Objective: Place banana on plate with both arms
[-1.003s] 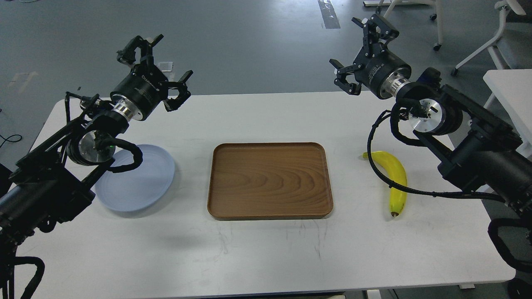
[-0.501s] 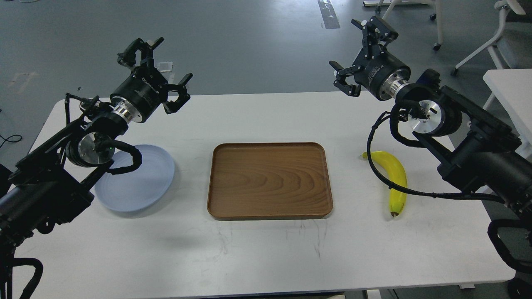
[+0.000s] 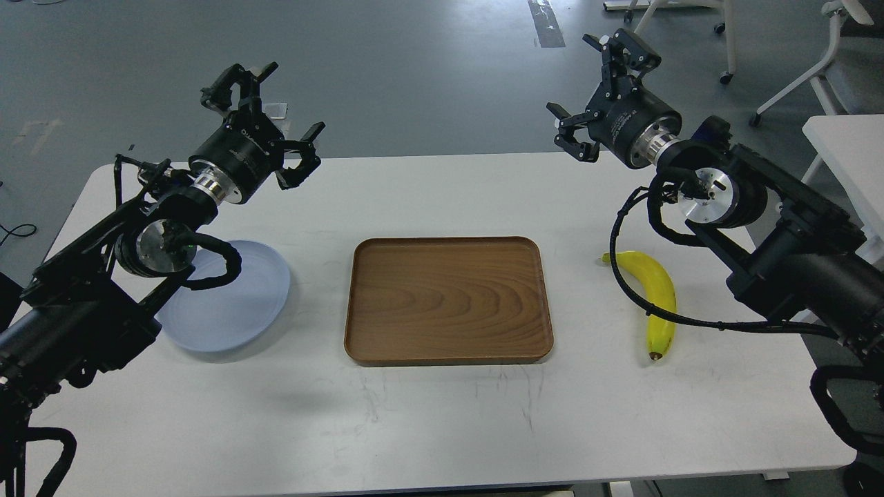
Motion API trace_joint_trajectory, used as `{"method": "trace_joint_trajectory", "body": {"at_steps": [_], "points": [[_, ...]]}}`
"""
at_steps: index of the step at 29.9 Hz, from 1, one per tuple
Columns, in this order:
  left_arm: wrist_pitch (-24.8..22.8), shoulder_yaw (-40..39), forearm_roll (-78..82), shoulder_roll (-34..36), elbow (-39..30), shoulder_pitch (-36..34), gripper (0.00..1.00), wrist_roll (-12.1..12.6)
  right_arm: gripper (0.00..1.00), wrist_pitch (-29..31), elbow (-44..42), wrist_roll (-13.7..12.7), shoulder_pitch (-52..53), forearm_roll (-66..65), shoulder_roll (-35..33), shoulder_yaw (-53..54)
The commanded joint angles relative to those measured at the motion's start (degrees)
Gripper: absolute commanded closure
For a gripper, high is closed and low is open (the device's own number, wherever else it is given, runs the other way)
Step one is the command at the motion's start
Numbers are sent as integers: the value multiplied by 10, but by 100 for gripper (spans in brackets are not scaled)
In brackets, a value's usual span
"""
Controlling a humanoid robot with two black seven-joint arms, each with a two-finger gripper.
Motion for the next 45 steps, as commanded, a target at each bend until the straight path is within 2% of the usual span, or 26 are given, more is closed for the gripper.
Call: {"method": "trace_joint_trajectory", "body": {"at_steps": [1, 6, 9, 11, 13, 14, 18, 21, 23, 25, 27, 28, 30, 33, 37, 40, 45], "points": [[18, -1, 0, -3, 0, 2, 2, -1, 0, 0, 0, 0, 0, 0, 2, 0], [16, 3, 6, 6, 0, 3, 2, 1, 0, 0, 0, 1, -2, 0, 0, 0], [24, 18, 92, 11, -3, 0, 2, 0, 0, 1, -2, 3, -5, 0, -2, 1], [49, 18, 210, 22, -6, 0, 2, -1, 0, 1, -2, 4, -10, 0, -4, 3], [105, 23, 378, 43, -11, -1, 2, 0, 0, 2, -2, 4, -20, 0, -4, 12], [116, 23, 418, 49, -16, 0, 2, 0, 0, 2, -2, 4, -23, 0, -5, 15], [142, 38, 563, 105, -53, 6, 2, 0, 0, 2, -1, 4, -27, 0, -26, 21], [161, 59, 601, 150, -81, 7, 2, -1, 0, 3, -1, 4, -29, 0, -40, 23], [182, 92, 630, 196, -113, 7, 2, -7, 0, 3, 0, 4, -30, 1, -52, 25], [213, 147, 684, 251, -156, 7, 2, -29, 0, 3, -1, 4, -30, 0, -56, 26], [273, 225, 753, 297, -186, 8, 2, -37, 0, 2, 0, 4, -30, 0, -58, 26], [274, 226, 754, 298, -186, 8, 2, -37, 0, 2, 0, 4, -30, 0, -58, 26], [314, 301, 765, 317, -185, 8, 2, -37, 0, 2, 1, 4, -30, 0, -57, 26], [360, 361, 769, 334, -164, 14, 2, -41, 0, 1, 2, 4, -30, 0, -55, 26], [373, 391, 767, 336, -129, 33, 2, -41, 0, 1, 2, 4, -29, 0, -54, 26], [371, 390, 759, 326, -65, 69, 2, -42, 0, 1, 2, 5, -29, 0, -51, 26], [373, 391, 756, 285, -8, 92, 2, -43, 0, 1, 1, 4, -29, 0, -50, 26]]}}
